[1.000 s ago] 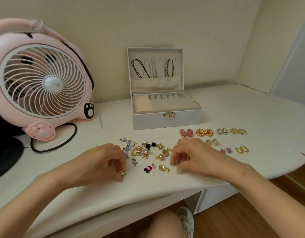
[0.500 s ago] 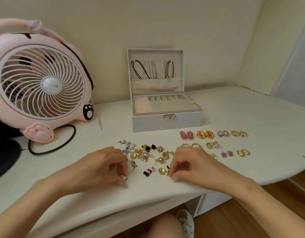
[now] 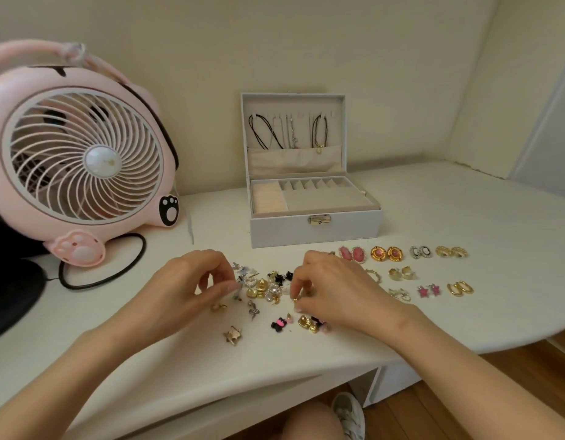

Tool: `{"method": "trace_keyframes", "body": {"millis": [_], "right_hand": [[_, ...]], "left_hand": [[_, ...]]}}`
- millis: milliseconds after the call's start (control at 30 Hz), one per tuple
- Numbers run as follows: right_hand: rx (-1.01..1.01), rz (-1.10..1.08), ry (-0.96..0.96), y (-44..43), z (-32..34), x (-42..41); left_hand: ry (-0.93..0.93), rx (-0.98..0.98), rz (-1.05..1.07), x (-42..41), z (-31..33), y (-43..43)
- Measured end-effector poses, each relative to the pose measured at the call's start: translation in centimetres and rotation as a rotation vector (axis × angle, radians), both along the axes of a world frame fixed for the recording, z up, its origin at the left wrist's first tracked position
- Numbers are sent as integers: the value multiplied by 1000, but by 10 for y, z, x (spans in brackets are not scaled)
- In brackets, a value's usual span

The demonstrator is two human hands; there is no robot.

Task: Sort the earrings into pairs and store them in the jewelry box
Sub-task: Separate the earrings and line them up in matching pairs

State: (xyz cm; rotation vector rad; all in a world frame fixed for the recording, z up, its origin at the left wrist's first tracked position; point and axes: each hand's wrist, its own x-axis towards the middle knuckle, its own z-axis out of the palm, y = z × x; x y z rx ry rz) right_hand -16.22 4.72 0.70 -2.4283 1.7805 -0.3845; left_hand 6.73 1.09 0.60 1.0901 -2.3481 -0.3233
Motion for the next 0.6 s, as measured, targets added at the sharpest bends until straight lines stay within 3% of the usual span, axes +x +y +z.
{"method": "trace_keyframes", "body": {"millis": [300,600], "right_hand": [[51,38,-70,0,-2,4],[-38,31,-86,-15,9,12]], "left_hand": [[13,26,79,5,-2,-5],[-212,126,153,4,4,-24]]}}
